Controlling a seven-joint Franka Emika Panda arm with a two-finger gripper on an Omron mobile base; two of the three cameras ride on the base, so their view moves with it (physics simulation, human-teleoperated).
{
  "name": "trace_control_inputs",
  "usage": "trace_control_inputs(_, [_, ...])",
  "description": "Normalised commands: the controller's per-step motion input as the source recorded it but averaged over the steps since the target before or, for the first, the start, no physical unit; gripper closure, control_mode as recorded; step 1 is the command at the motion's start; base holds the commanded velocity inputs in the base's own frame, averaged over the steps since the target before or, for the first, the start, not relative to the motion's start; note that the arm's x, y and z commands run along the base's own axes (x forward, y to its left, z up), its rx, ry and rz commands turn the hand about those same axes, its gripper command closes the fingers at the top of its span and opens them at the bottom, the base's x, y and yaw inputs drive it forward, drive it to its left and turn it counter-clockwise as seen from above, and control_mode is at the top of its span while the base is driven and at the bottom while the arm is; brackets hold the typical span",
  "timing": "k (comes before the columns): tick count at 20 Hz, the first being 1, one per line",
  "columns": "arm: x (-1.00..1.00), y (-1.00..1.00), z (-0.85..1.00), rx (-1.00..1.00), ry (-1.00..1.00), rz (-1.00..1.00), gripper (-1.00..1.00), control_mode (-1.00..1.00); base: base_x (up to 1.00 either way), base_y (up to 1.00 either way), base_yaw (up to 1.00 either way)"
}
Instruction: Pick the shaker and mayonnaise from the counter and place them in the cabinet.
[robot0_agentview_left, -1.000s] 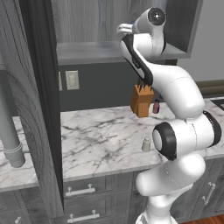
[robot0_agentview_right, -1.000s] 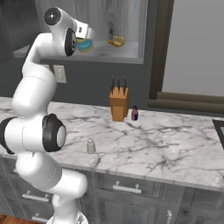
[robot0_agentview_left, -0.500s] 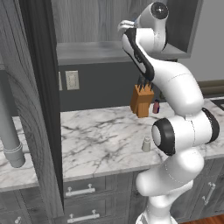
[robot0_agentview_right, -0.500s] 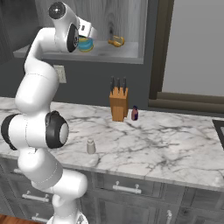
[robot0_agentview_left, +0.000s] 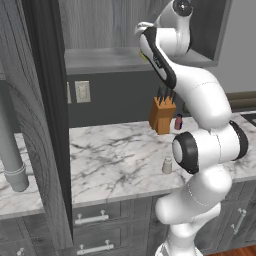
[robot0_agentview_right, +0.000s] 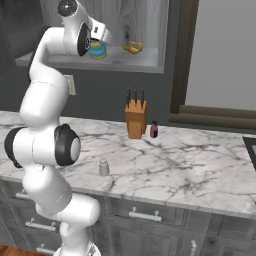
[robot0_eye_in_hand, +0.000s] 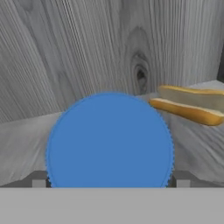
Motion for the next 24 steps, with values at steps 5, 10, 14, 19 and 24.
trace_control_inputs(5, [0.25,0.0,-0.8,-0.02,0.02,0.04,-1.0,-1.0,0.0,0.0,0.0])
trace_control_inputs(10, [0.23,0.0,-0.94,-0.08,0.01,0.06,-1.0,-1.0,0.0,0.0,0.0])
trace_control_inputs(14, [-0.01,0.0,-0.23,-0.04,-0.01,0.06,-1.0,-1.0,0.0,0.0,0.0])
trace_control_inputs(19, [-0.31,0.0,0.15,-0.03,-0.07,0.05,-1.0,-1.0,0.0,0.0,0.0])
trace_control_inputs(24, [-0.41,0.0,0.07,-0.01,-0.05,0.04,-1.0,-1.0,0.0,0.0,0.0])
